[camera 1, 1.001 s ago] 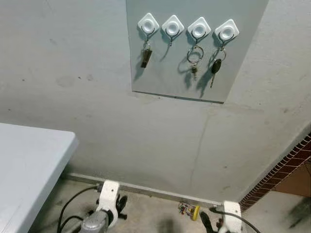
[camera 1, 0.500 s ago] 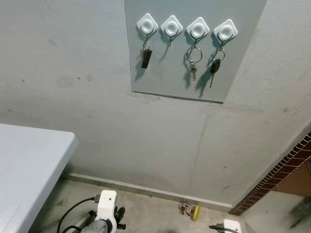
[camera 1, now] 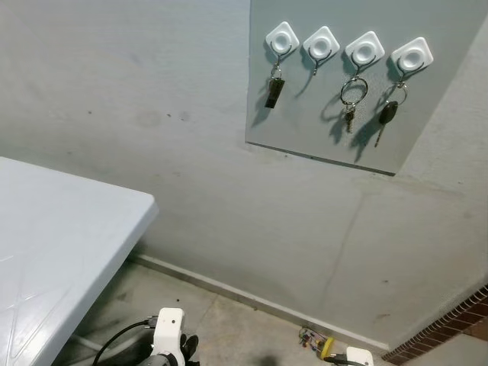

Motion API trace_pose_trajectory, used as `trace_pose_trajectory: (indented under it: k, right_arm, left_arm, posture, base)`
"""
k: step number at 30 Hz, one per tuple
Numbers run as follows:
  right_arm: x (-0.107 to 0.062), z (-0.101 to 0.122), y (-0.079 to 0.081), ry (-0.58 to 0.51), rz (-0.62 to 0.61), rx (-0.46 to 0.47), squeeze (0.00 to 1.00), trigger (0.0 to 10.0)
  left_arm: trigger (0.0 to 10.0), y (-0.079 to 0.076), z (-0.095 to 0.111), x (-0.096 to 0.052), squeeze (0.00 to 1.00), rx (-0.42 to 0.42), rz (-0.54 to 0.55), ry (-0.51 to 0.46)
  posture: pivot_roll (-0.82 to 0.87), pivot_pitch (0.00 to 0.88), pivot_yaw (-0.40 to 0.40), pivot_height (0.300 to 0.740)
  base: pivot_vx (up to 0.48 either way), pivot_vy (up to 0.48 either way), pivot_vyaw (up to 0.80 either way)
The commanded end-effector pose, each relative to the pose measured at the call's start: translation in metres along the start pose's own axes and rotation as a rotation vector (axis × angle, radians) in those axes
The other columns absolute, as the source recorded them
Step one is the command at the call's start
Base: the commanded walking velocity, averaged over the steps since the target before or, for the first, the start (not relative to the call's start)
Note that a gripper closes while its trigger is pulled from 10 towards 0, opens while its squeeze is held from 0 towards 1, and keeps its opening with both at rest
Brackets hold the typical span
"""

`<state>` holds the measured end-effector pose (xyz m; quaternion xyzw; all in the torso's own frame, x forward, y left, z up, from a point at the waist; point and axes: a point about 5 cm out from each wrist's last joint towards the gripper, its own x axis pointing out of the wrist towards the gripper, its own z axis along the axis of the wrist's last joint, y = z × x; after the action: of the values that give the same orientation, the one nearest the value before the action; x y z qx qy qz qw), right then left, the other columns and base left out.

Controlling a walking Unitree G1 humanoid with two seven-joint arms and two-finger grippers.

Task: Hang keys on a hook

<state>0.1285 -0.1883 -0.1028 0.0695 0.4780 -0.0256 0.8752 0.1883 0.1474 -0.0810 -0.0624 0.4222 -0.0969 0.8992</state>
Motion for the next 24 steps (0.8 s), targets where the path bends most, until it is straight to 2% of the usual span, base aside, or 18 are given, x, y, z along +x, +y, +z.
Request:
trace_pose_trajectory:
  k: [1,6,24]
  right_arm:
    - [0.0019,0.0018,0.0077,0.007,0.027,-0.030,0.00,10.0]
    - [0.0023,0.0018,0.0098,0.016,0.040,-0.063,0.00,10.0]
    - [0.0028,0.0025,0.0117,0.015,0.050,-0.068,0.00,10.0]
  left_arm:
    - [10.0,0.0053,-0.0028,-0.0018,0.00,0.015,0.011,0.021]
    - [10.0,0.0036,-0.0047,-0.0017,0.00,0.024,0.001,0.032]
    - [10.0,0.0038,-0.0068,-0.0019,0.00,0.030,0.009,0.050]
  posture:
    - [-0.13,0.000,0.021,0.740]
    - [-0.13,0.000,0.018,0.740]
    - [-0.13,0.000,0.021,0.740]
  base:
    - [0.000,0.000,0.80]
    - [0.000,0.000,0.80]
    - [0.000,0.000,0.80]
